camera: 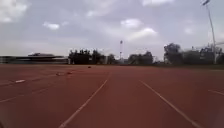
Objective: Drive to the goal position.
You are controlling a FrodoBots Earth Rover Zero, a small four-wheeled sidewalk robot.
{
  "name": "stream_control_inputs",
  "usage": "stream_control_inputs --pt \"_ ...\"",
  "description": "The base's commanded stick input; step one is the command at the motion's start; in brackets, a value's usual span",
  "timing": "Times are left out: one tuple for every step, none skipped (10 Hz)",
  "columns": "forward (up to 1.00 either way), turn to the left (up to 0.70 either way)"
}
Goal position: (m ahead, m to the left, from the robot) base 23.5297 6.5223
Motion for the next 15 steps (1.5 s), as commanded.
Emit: stream_control_inputs --pt "0.0 0.0" --pt "0.0 0.0" --pt "0.0 0.0" --pt "0.0 0.0" --pt "0.45 0.0" --pt "0.45 0.0" --pt "0.45 0.0" --pt "0.45 0.0" --pt "0.45 0.0" --pt "0.45 0.0" --pt "0.45 0.0" --pt "0.45 0.0" --pt "0.45 0.0" --pt "0.45 0.0" --pt "0.45 0.0"
